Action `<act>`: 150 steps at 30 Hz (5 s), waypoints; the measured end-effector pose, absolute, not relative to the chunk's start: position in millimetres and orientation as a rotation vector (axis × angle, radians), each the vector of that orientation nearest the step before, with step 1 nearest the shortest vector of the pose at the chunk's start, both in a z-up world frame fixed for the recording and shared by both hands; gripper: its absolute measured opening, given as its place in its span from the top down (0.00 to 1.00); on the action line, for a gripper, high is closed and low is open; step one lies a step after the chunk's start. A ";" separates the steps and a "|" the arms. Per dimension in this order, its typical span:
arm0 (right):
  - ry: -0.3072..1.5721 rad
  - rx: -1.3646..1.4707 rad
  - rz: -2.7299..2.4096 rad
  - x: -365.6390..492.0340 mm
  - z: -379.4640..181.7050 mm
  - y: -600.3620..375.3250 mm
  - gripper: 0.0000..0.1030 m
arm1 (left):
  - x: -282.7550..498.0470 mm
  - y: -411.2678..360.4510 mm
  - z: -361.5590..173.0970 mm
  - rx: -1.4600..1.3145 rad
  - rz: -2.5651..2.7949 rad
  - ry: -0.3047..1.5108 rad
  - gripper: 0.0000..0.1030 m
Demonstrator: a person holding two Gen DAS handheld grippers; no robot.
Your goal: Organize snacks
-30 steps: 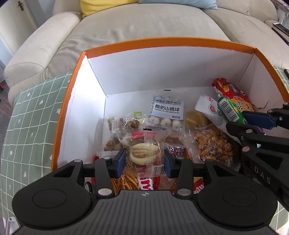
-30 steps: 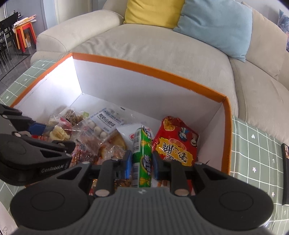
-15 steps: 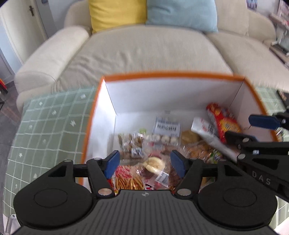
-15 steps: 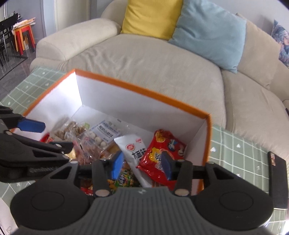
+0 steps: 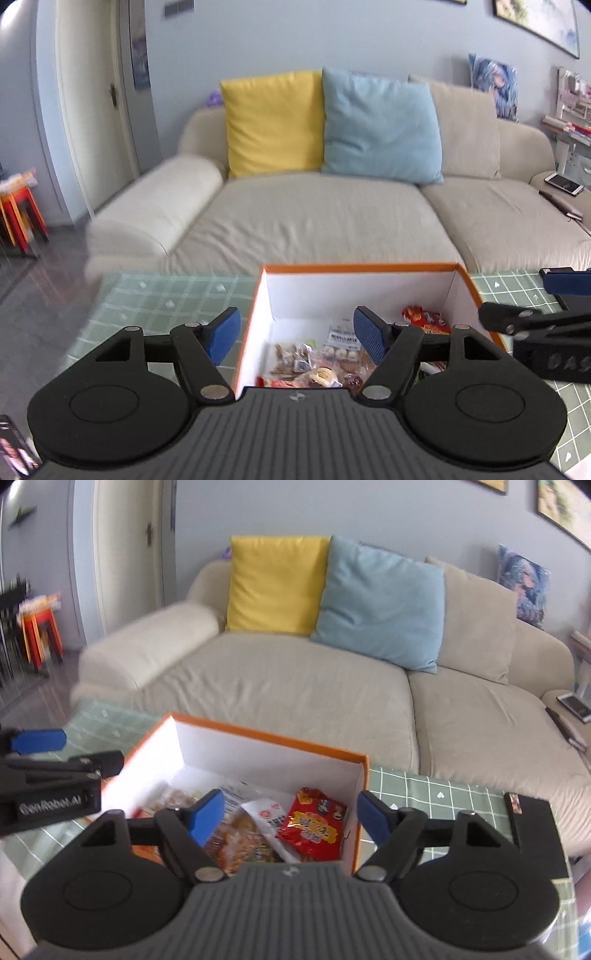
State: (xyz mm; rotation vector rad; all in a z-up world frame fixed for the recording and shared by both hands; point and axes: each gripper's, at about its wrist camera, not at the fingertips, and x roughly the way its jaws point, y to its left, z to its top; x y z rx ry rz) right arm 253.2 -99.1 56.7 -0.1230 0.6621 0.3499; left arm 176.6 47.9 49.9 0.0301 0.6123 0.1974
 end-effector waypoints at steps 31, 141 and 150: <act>0.476 -0.030 0.291 89.7 15.0 -129.2 0.15 | 70.7 29.5 -1.4 0.041 0.237 0.625 0.14; 0.535 -0.034 0.272 95.7 -6.5 -131.8 0.10 | 62.3 18.4 -8.0 0.118 0.213 0.623 0.14; 0.539 -0.034 0.268 96.1 -7.6 -131.6 0.10 | 61.5 17.9 -8.5 0.137 0.205 0.620 0.14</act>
